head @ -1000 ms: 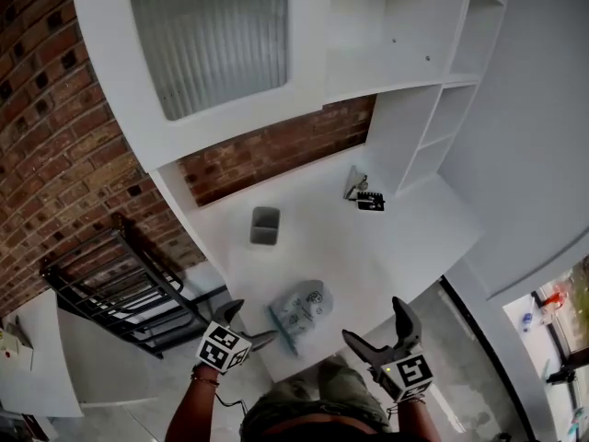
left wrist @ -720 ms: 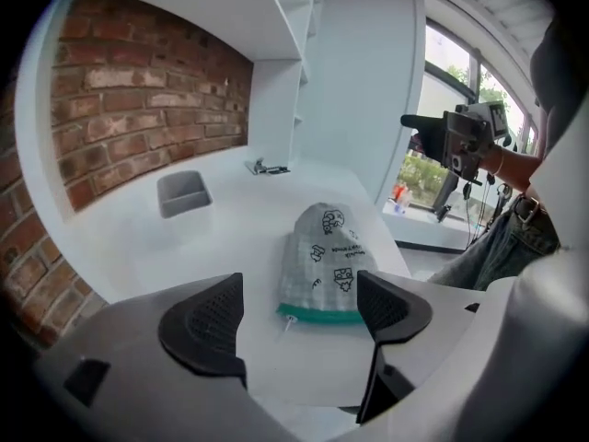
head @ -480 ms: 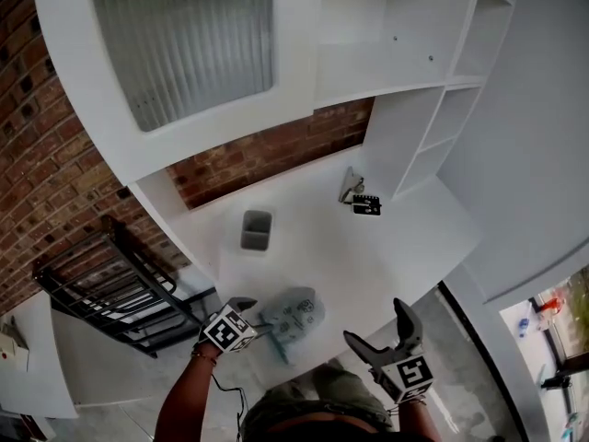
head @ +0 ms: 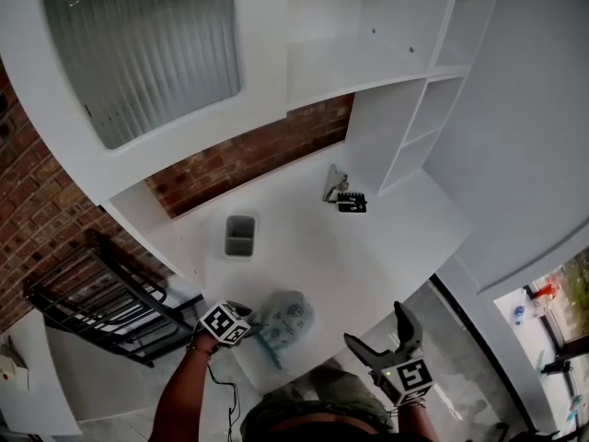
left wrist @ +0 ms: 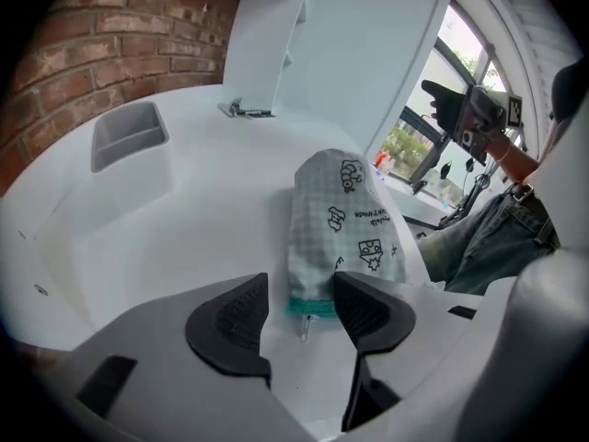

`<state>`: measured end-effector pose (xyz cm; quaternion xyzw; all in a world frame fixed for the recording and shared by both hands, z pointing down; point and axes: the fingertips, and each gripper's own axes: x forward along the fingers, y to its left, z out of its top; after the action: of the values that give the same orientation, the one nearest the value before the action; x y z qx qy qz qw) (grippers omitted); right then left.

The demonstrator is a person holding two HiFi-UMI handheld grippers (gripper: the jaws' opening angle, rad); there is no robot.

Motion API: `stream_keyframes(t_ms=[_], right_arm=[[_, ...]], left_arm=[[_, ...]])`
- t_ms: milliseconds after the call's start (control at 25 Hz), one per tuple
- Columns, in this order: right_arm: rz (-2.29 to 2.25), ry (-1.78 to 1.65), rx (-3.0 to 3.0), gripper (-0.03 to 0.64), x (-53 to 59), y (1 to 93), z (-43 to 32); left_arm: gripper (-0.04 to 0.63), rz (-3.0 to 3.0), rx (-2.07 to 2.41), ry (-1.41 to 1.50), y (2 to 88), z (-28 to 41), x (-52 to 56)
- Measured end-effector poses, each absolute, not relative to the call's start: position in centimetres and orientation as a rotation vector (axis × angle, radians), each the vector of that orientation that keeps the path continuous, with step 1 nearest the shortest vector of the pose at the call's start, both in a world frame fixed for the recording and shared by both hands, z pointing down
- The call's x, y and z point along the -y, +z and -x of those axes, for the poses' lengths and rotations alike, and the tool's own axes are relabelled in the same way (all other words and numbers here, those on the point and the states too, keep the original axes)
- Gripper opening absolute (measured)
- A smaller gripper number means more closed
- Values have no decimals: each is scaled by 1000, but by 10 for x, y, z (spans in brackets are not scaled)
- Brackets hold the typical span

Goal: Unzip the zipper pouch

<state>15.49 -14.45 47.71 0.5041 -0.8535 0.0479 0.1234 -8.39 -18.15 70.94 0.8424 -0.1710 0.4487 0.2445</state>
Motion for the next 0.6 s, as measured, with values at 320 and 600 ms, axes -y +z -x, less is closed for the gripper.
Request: stream_keyframes(t_ms=[320, 600], right_arm=[[-1480, 144, 2481, 522, 145, 480, -157], [-1467, 121, 2485, 522, 146, 479, -155]], left_arm=[[135, -2276, 473, 1380, 713, 83, 186], [71, -2148, 389, 1221, 709, 67, 166]])
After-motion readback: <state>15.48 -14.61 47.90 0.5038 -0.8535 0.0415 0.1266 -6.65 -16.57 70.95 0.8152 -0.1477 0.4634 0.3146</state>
